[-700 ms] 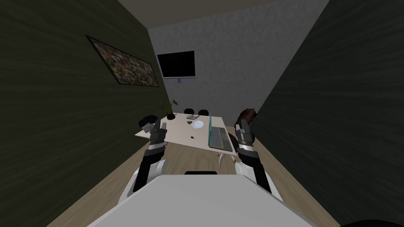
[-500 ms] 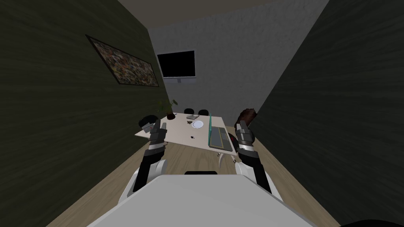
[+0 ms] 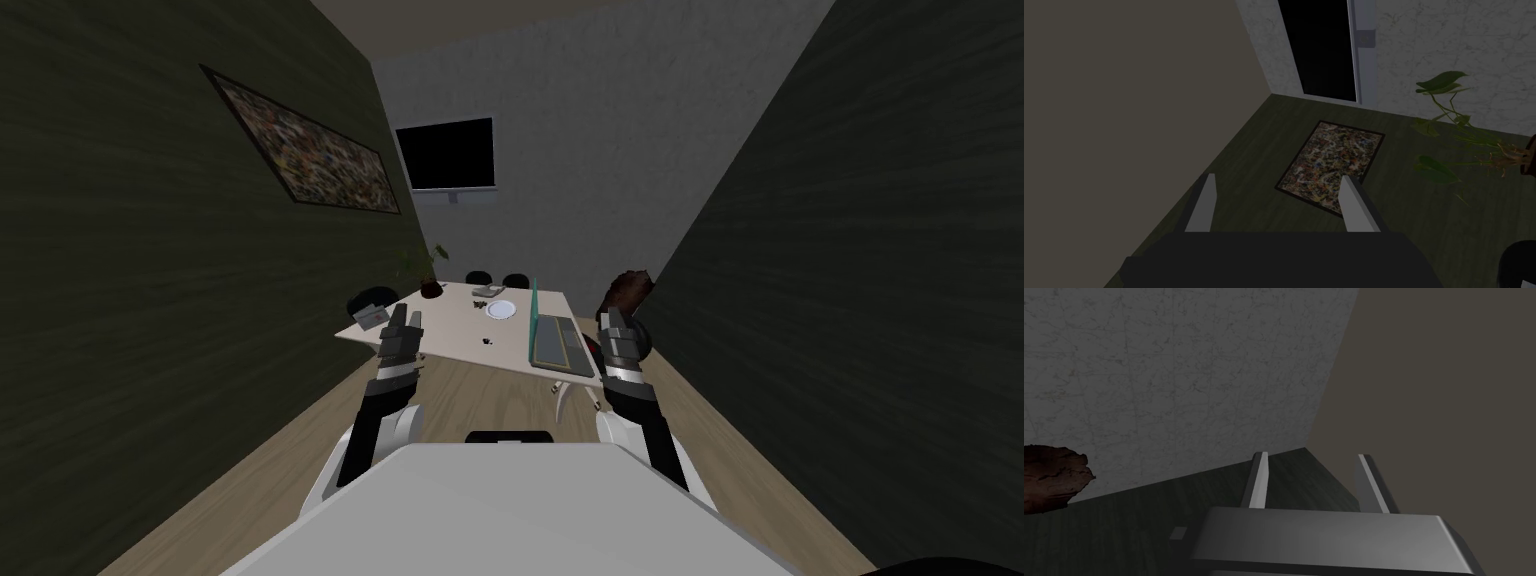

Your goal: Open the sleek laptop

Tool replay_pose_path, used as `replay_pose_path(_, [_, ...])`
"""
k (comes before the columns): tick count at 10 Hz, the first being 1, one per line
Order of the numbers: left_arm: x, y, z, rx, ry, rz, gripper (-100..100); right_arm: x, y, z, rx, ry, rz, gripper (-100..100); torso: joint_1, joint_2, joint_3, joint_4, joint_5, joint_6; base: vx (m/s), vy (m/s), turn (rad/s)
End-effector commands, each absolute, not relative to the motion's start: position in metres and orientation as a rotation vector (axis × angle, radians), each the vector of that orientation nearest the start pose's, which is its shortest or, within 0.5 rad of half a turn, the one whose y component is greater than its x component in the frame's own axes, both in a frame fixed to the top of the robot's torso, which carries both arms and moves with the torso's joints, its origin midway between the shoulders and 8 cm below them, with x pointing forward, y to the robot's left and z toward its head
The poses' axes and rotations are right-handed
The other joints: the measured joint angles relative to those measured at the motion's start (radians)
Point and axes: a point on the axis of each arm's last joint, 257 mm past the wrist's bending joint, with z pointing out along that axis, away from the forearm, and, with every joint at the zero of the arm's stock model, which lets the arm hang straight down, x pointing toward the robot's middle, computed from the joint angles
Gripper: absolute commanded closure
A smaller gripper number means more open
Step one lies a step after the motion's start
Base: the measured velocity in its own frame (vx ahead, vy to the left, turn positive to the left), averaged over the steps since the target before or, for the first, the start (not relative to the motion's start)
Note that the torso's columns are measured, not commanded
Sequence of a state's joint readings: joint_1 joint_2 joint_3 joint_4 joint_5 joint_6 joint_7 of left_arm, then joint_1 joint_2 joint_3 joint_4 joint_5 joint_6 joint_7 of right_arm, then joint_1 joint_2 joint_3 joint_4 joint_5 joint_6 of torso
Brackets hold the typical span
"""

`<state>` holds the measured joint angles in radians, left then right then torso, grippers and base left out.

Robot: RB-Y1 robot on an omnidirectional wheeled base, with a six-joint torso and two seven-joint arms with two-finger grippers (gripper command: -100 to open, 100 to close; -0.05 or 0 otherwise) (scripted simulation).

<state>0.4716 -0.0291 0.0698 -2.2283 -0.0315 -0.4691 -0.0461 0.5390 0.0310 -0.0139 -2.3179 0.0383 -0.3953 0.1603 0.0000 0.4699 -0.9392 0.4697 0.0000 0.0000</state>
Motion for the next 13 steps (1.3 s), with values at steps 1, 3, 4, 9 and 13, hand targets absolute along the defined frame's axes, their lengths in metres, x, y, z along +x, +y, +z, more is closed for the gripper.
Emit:
replay_pose_path(1, [0.356,0.303,0.005,-0.682,0.651,-1.166,0,0.349,-0.29,0.008,0.671,0.72,1.077,0,0.0,0.074,-0.148,0.074,0.0,0.0,0.0,0.0,0.0])
replay_pose_path(3, [0.356,0.303,0.005,-0.682,0.651,-1.166,0,0.35,-0.288,0.006,0.637,0.764,1.061,-100,0.0,0.221,-0.443,0.221,0.0,0.0,0.003,0.007,0.006])
replay_pose_path(4, [0.357,0.303,0.005,-0.682,0.651,-1.166,0,0.351,-0.287,0.003,0.615,0.797,1.044,-100,0.001,0.255,-0.512,0.254,0.0,0.0,0.007,0.028,0.014])
replay_pose_path(9, [0.357,0.303,0.005,-0.682,0.651,-1.166,0,0.351,-0.298,-0.017,0.512,0.974,0.889,-100,0.001,0.268,-0.537,0.268,0.0,0.0,0.014,0.054,0.023])
replay_pose_path(13, [0.357,0.303,0.005,-0.682,0.651,-1.166,0,0.346,-0.321,-0.035,0.454,1.1,0.702,-100,0.0,0.268,-0.537,0.268,0.0,0.0,0.021,0.092,0.036])
